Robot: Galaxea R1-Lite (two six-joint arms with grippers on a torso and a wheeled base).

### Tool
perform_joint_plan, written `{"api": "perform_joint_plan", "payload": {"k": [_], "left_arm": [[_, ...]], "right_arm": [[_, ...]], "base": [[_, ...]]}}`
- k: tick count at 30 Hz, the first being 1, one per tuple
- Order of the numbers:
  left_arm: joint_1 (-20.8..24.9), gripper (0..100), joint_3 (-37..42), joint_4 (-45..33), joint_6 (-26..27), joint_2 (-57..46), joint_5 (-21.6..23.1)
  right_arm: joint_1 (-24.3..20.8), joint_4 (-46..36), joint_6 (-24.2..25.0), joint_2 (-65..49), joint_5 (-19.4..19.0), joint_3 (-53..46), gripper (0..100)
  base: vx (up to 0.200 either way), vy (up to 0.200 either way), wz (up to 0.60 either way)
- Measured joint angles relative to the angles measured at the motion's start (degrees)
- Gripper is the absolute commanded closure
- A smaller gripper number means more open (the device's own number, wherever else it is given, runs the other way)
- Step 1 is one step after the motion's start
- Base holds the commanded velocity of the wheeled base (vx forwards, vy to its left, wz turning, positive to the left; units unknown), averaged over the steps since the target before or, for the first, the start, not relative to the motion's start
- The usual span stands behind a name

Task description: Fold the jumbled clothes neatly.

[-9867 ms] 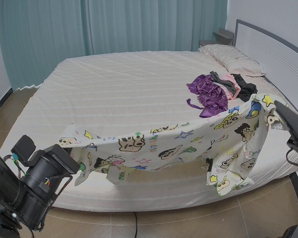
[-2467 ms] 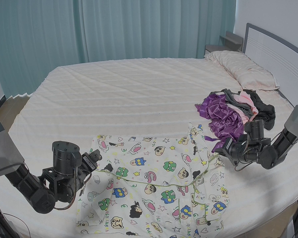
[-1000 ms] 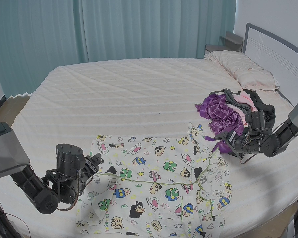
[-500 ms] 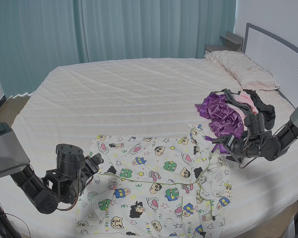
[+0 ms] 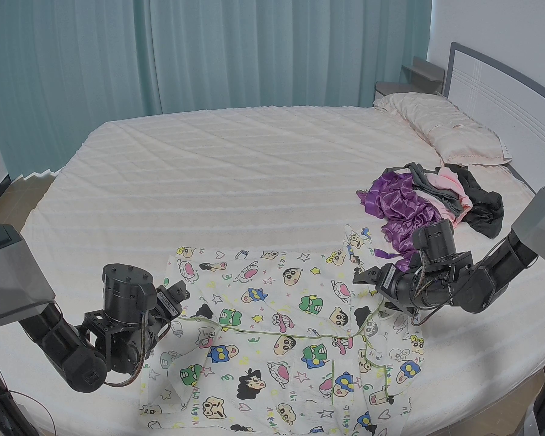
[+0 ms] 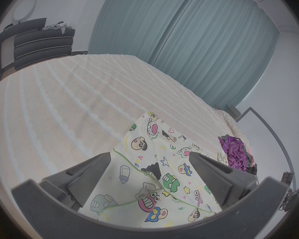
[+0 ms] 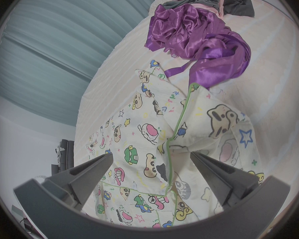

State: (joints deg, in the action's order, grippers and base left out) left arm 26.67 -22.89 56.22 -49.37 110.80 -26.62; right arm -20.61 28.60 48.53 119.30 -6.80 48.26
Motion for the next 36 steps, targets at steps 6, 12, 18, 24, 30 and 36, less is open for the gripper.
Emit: {"api": "perform_joint_plan", "payload": {"k": [6, 12, 18, 24, 30, 36], "left_arm": [[0.0, 0, 0.0, 0.0, 0.0, 0.0, 0.0], [-0.1, 0, 0.0, 0.0, 0.0, 0.0, 0.0], [0.0, 0, 0.0, 0.0, 0.0, 0.0, 0.0], [0.0, 0, 0.0, 0.0, 0.0, 0.2, 0.0], [0.0, 0, 0.0, 0.0, -0.1, 0.4, 0.0], [0.0, 0, 0.0, 0.0, 0.0, 1.1, 0.0]], "right_arm": [[-0.5, -0.4, -0.1, 0.4, 0.3, 0.2, 100], [-0.9, -2.1, -0.2, 0.2, 0.4, 0.8, 100], [-1.5, -4.9, -0.3, 0.3, 0.5, 3.3, 100], [-1.7, -11.9, -0.4, 1.5, 0.4, 11.0, 100], [-1.7, -20.4, -0.5, 4.6, 0.2, 20.6, 100], [-1.8, -23.0, -0.4, 9.1, 0.0, 26.2, 0]], "base": [[0.000, 0.000, 0.00], [0.000, 0.000, 0.00], [0.000, 0.000, 0.00], [0.000, 0.000, 0.00], [0.000, 0.000, 0.00], [0.000, 0.000, 0.00]]}}
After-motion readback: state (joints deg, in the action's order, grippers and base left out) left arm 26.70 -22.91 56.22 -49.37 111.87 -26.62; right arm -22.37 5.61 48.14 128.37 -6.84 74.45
